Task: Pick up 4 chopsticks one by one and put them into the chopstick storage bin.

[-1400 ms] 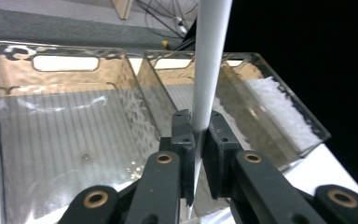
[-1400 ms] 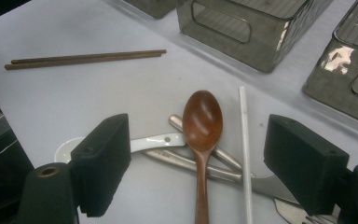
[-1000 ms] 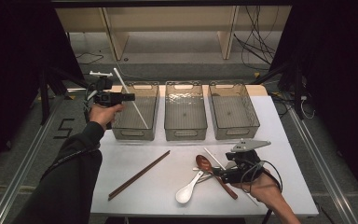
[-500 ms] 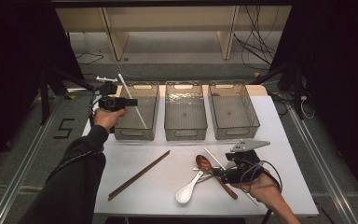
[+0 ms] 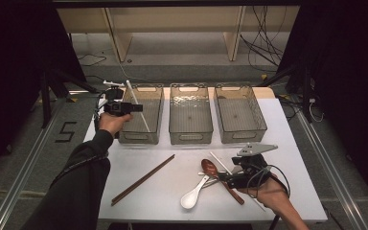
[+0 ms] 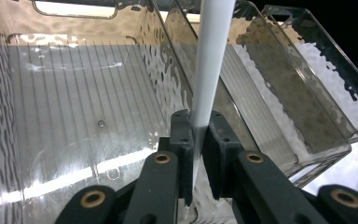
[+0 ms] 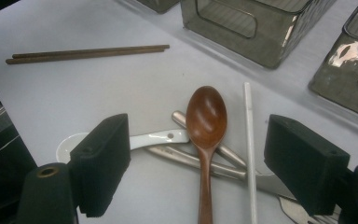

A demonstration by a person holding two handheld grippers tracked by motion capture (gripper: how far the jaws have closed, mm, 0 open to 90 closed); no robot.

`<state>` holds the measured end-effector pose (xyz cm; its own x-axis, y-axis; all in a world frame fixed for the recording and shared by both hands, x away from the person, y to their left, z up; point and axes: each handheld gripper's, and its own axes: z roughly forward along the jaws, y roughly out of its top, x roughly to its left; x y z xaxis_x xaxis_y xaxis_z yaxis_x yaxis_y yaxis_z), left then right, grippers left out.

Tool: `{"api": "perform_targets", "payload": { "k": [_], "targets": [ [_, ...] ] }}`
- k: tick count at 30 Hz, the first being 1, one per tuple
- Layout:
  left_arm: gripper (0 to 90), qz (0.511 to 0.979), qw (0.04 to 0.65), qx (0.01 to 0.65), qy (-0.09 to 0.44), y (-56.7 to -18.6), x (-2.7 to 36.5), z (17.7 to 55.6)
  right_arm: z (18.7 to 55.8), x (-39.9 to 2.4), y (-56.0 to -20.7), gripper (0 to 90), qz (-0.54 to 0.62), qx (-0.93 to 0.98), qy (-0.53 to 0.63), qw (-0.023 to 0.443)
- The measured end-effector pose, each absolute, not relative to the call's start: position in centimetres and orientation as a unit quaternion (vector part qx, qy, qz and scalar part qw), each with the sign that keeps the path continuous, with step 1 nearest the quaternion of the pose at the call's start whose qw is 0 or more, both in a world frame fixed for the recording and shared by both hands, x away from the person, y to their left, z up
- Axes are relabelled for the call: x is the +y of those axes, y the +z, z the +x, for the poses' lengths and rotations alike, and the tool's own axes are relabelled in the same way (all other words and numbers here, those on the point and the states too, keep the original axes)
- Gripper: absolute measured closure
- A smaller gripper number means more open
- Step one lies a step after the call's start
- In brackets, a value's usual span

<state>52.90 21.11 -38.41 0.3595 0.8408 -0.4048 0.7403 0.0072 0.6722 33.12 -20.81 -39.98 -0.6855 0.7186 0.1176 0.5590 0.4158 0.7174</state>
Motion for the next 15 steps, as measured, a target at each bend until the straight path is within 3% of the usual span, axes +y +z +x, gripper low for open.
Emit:
{"api": "perform_targets", "payload": {
  "k": [9, 15],
  "targets": [
    [74.4, 0.699, 0.421, 0.574, 0.071, -38.59, 21.12, 52.99, 33.11, -20.79, -39.98, 23.4, 0.381, 0.835, 0.382, 0.105],
    [57.4, 0.698, 0.43, 0.569, 0.064, -38.22, 21.12, 52.39, 33.1, -20.85, -39.98, 23.4, 0.383, 0.835, 0.382, 0.105]
  ]
}}
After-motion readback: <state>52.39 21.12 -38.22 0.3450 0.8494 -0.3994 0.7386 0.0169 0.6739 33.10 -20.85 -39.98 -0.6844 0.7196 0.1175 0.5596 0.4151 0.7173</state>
